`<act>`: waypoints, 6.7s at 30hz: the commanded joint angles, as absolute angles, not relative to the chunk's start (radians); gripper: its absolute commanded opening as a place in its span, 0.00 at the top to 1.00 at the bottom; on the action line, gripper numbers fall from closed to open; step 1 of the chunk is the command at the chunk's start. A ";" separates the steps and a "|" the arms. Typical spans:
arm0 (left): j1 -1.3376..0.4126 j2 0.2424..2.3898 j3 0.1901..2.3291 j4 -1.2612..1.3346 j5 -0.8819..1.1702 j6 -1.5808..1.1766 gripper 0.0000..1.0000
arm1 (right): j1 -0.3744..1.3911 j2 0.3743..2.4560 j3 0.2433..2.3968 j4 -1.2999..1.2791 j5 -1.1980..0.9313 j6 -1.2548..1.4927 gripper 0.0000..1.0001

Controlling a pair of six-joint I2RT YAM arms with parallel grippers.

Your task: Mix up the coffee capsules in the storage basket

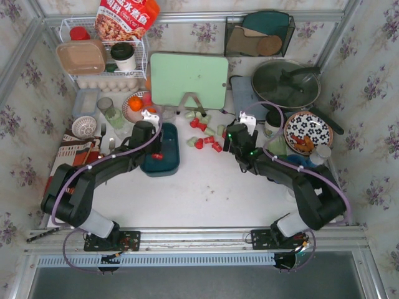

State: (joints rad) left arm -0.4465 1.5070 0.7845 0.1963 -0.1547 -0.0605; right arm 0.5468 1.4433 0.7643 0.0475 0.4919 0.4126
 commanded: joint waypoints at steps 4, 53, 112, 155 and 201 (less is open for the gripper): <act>-0.425 1.590 0.842 0.109 -0.077 -0.175 0.65 | 0.493 1.599 0.834 0.007 0.537 0.449 0.26; -0.451 0.824 0.589 -0.225 -0.158 -0.302 0.01 | 0.594 1.460 0.846 0.001 0.377 0.406 0.65; -0.448 0.673 0.505 -0.282 -0.321 -0.512 0.01 | 0.954 1.661 1.085 0.059 0.680 0.293 0.31; -0.448 0.759 0.511 -0.257 -0.300 -0.515 0.01 | 0.573 1.885 0.955 0.257 0.272 0.173 0.44; -0.448 0.704 0.511 -0.282 -0.309 -0.519 0.01 | 0.908 1.820 1.231 0.133 0.106 0.259 0.74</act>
